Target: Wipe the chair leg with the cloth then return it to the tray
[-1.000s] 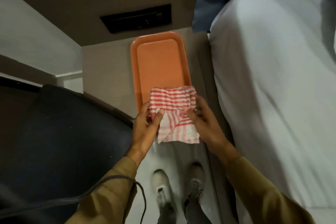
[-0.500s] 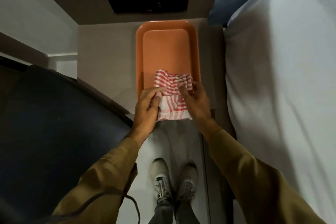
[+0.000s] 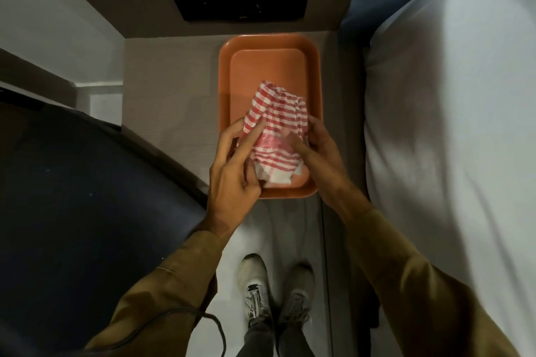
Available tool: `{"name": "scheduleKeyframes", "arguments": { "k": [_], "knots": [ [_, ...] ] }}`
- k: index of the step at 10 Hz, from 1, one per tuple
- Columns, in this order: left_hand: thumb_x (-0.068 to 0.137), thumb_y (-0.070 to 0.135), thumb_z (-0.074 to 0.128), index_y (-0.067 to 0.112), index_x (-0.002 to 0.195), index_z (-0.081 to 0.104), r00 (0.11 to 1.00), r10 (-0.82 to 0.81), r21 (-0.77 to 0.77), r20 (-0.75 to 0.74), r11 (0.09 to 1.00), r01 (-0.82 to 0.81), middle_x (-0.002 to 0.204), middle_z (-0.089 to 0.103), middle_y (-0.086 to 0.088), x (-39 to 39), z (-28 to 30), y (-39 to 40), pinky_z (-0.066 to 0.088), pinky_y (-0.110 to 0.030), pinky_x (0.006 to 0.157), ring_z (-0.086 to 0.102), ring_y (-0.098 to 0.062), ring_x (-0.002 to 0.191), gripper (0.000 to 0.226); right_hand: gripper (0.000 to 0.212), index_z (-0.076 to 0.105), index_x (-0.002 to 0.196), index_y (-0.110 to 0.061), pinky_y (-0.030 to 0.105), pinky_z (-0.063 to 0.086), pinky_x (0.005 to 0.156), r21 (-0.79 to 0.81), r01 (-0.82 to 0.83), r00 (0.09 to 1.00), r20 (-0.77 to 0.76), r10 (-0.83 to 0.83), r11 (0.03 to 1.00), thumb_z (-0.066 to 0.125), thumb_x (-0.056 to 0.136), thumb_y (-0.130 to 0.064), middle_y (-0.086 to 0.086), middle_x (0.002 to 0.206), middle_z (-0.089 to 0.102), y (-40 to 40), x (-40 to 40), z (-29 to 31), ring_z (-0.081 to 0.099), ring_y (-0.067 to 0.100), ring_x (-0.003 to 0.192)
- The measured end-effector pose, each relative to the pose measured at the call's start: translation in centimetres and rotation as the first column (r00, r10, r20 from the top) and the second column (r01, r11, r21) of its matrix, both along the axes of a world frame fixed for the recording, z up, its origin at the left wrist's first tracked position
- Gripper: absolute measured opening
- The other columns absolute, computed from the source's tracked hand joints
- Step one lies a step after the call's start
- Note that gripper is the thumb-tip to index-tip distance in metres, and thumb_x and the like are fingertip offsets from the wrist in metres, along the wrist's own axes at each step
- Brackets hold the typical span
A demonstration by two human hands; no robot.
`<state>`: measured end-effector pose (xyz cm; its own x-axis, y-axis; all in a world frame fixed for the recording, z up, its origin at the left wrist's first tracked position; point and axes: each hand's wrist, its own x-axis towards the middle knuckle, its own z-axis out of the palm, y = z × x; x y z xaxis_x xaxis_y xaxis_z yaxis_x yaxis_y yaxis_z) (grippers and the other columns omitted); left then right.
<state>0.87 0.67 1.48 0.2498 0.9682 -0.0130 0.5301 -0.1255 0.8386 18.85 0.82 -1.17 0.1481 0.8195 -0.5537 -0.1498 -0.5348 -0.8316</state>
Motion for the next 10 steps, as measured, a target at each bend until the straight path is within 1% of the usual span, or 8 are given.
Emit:
{"name": "scheduleKeyframes", "arguments": {
  "k": [1,2,3,5,6,7,8,10],
  "knots": [
    [0.104,0.013,0.052,0.005,0.16,0.049,0.999,0.003,0.019,-0.053,1.0,-0.001,0.162,0.041,-0.023,0.1,-0.7,-0.2,0.043,-0.036,0.125,0.035,-0.016,0.153,0.056,0.067,0.04,0.154,-0.023,0.054,0.06,0.104,0.074,-0.057,0.993,0.106,0.049,0.996,0.074,0.096,-0.022,0.003,0.149,0.06,-0.1,0.3,0.1,0.069,0.026,0.127],
    [0.102,0.025,0.057,0.009,0.164,0.044,0.999,0.033,-0.142,-0.012,0.989,-0.035,0.167,0.034,-0.018,0.0,-1.3,0.0,0.039,-0.021,0.121,0.038,-0.025,0.156,0.065,0.064,0.037,0.157,-0.023,0.051,0.06,0.105,0.087,-0.099,0.982,0.167,0.084,0.991,0.067,0.101,-0.021,0.003,0.153,0.056,-0.1,0.7,-0.5,0.067,0.026,0.131],
    [0.105,0.014,0.065,0.013,0.169,0.033,0.999,-0.016,-0.22,-0.032,0.975,0.009,0.174,0.025,-0.005,-0.3,-3.3,0.3,0.038,-0.014,0.121,0.031,-0.013,0.161,0.072,0.063,0.033,0.161,-0.023,0.017,0.059,0.098,0.105,-0.174,0.93,0.344,0.129,0.979,0.062,0.104,-0.022,0.003,0.156,0.054,-0.4,0.5,-1.2,0.064,0.018,0.129],
    [0.115,0.021,0.05,0.023,0.175,0.015,0.944,-0.182,-0.438,-0.274,0.898,0.045,0.18,0.022,-0.011,0.2,-5.7,0.8,0.054,-0.036,0.118,0.038,-0.032,0.161,0.07,0.068,0.022,0.165,-0.023,0.031,0.05,0.114,-0.115,-0.332,0.775,0.533,0.34,0.936,0.057,0.106,-0.019,0.003,0.163,0.035,-1.9,-0.6,-3.5,0.052,0.018,0.138],
    [0.114,0.031,0.052,0.024,0.174,-0.011,0.86,-0.298,-0.505,-0.415,0.862,0.055,0.183,-0.016,-0.008,-0.1,-6.7,0.9,0.039,-0.04,0.131,0.013,-0.032,0.17,0.087,0.037,0.042,0.146,-0.026,-0.001,0.056,0.072,-0.111,-0.188,0.894,0.393,0.217,0.976,0.05,0.11,-0.031,-0.038,0.119,0.066,-2.5,-0.6,-4.5,0.075,-0.003,0.103],
    [0.112,0.042,0.053,0.022,0.173,-0.017,0.74,-0.38,-0.515,-0.555,0.855,0.053,0.18,-0.027,-0.009,-0.1,-6.6,1.2,0.031,-0.045,0.137,0.002,-0.034,0.172,0.095,0.029,0.046,0.136,-0.033,0.011,0.06,0.06,-0.09,-0.025,0.96,0.277,0.049,0.996,0.05,0.109,-0.043,-0.041,0.097,0.071,-2.5,-0.9,-4.8,0.078,-0.009,0.087],
    [0.111,0.046,0.052,0.02,0.173,-0.017,0.662,-0.442,-0.552,-0.605,0.832,0.051,0.18,-0.028,-0.011,0.6,-6.4,1.5,0.02,-0.047,0.139,-0.005,-0.039,0.171,0.096,0.04,0.047,0.139,-0.036,0.034,0.07,0.076,-0.136,0.016,0.971,0.237,0.017,0.991,0.05,0.105,-0.055,-0.017,0.121,0.073,-2.8,-1.3,-4.9,0.082,0.013,0.092],
    [0.103,0.032,0.07,0.012,0.174,0.006,0.811,-0.246,-0.414,-0.531,0.91,0.005,0.183,-0.001,-0.016,0.5,-5.2,1.5,0.026,-0.053,0.138,0.016,-0.04,0.168,0.098,0.066,0.028,0.162,-0.023,0.045,0.043,0.122,-0.331,-0.388,0.301,0.836,0.458,0.86,0.042,0.105,-0.054,0.007,0.157,0.044,-3.3,-1.7,-3.5,0.049,0.026,0.141]
  ]
}}
